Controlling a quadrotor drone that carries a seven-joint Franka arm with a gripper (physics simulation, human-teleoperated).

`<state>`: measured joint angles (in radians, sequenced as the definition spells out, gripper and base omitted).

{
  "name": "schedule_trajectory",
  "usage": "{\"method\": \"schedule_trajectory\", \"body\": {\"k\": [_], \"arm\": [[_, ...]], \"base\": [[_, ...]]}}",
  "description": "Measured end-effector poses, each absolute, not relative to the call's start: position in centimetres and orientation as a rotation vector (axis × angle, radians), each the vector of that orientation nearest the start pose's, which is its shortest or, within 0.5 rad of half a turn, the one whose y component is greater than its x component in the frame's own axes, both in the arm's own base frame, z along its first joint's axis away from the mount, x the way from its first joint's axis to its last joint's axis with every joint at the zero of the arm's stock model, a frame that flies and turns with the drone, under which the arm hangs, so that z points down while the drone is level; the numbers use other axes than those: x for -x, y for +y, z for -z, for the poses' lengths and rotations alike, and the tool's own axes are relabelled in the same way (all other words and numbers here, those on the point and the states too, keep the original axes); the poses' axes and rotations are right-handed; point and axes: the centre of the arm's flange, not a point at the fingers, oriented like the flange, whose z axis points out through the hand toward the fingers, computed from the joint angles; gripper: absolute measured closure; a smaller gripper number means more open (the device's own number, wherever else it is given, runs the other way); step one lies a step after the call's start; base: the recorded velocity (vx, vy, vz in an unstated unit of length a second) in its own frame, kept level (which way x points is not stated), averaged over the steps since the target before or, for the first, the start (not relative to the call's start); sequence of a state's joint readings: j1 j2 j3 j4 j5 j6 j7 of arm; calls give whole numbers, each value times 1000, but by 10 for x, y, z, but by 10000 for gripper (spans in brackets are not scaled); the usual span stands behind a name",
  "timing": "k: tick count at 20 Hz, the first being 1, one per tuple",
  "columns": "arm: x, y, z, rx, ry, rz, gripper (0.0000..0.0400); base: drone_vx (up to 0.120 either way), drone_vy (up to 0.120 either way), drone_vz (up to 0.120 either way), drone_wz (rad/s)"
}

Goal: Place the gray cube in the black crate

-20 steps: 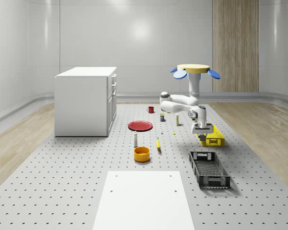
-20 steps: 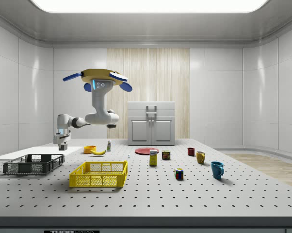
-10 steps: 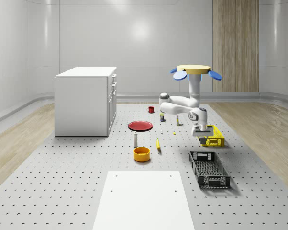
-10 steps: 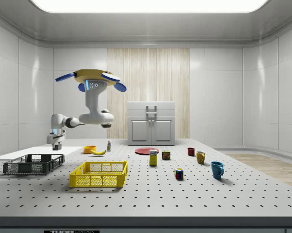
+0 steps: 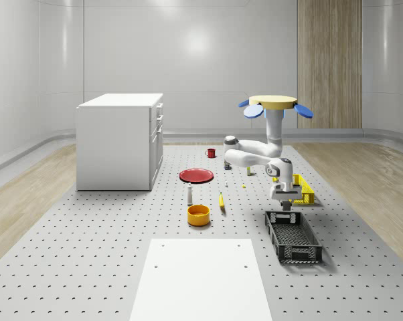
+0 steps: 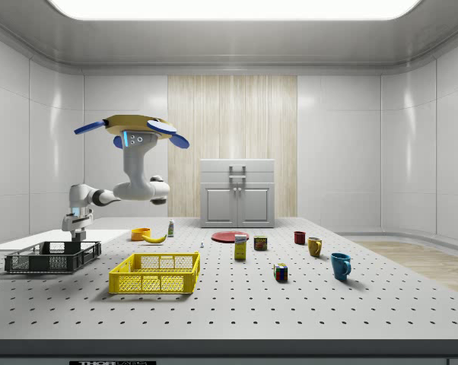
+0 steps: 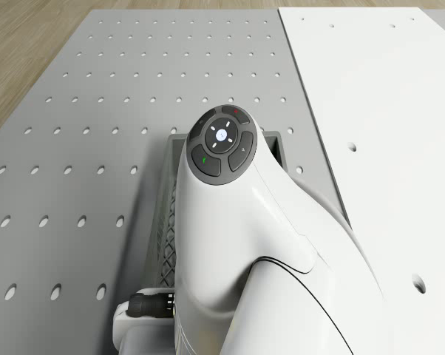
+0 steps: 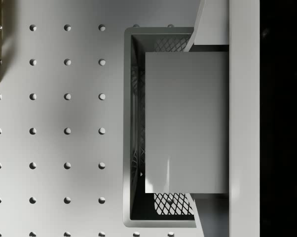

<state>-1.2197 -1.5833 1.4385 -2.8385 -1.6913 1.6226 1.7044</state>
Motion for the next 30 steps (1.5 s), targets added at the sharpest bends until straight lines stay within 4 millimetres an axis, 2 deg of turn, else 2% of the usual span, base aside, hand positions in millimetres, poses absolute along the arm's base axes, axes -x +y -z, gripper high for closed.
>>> {"method": "schedule_trajectory", "body": {"k": [3,9,17,23,25,28,30], "arm": [[-319,0,-477,-1,-2,-786,150],[-319,0,-477,-1,-2,-786,150],[-319,0,-477,-1,-2,-786,150],[-319,0,-477,-1,-2,-786,150],[-319,0,-477,-1,-2,-786,150],[-319,0,-477,-1,-2,-786,77],[-319,0,-477,-1,-2,-786,47]], "base": [[120,0,-107,0],[120,-33,0,0],[120,0,-115,0],[120,0,0,0],[0,0,0,0],[0,0,0,0],[0,0,0,0]]}}
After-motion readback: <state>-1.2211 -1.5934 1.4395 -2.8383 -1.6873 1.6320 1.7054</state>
